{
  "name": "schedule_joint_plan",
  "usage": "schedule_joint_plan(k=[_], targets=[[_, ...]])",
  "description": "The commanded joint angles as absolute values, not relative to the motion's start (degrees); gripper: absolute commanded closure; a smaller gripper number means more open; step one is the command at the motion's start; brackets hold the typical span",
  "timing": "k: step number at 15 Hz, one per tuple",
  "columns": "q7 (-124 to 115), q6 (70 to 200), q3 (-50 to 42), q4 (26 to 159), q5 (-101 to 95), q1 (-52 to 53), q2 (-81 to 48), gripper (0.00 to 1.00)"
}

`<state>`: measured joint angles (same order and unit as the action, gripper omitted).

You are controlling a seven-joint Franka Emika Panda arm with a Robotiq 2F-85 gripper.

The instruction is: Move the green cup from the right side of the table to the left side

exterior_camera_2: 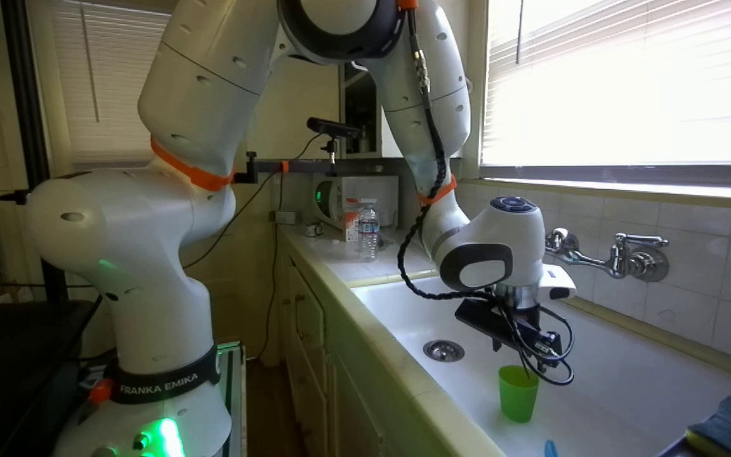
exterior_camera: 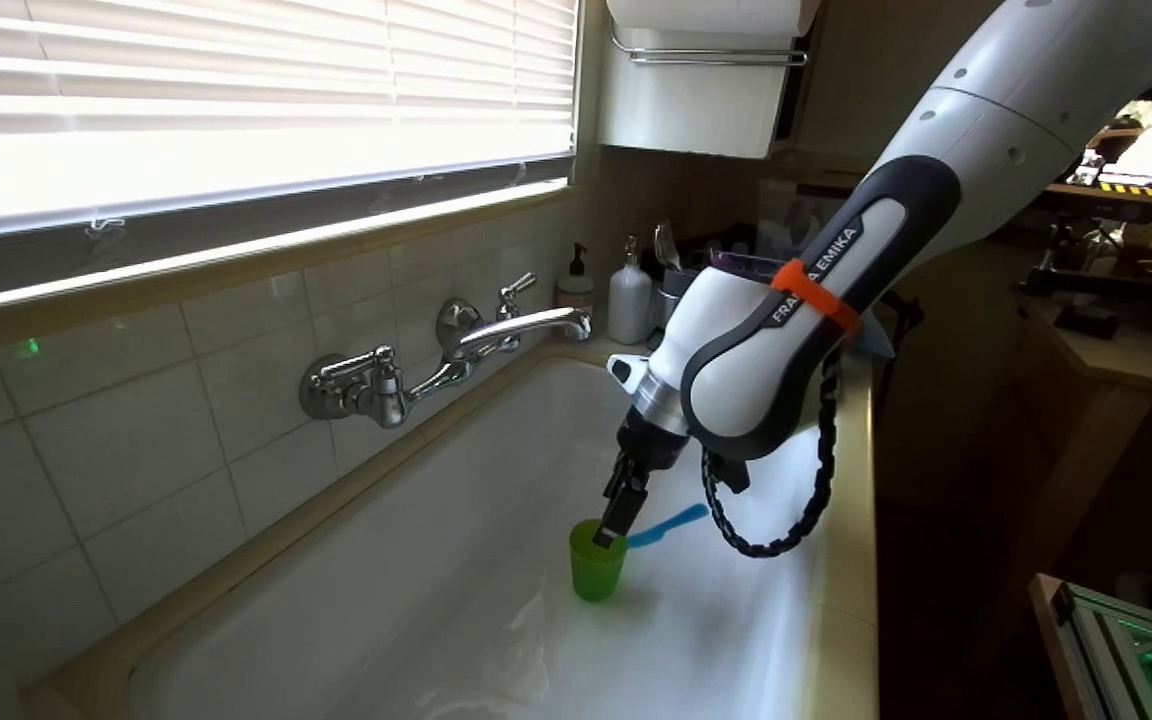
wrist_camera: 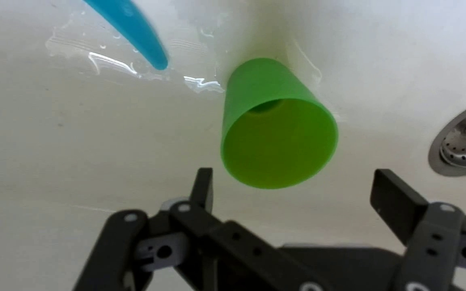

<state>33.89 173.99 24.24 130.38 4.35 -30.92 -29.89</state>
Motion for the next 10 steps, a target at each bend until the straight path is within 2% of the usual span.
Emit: schedule_joint_plan(k=[1,6,9,10], targets=[[32.95,175.51,24.68,130.54,4.16,-33.16,-30.08,0.0],[33.15,173.24,24.33,125.39,3.43,-34.26,-34.99,0.0],[32.07,171.38,22.23,122.81,2.64,-32.6,-37.29,0.34],[32.07,170.39,21.89,121.94,2.55,-32.37,-38.14,0.42]])
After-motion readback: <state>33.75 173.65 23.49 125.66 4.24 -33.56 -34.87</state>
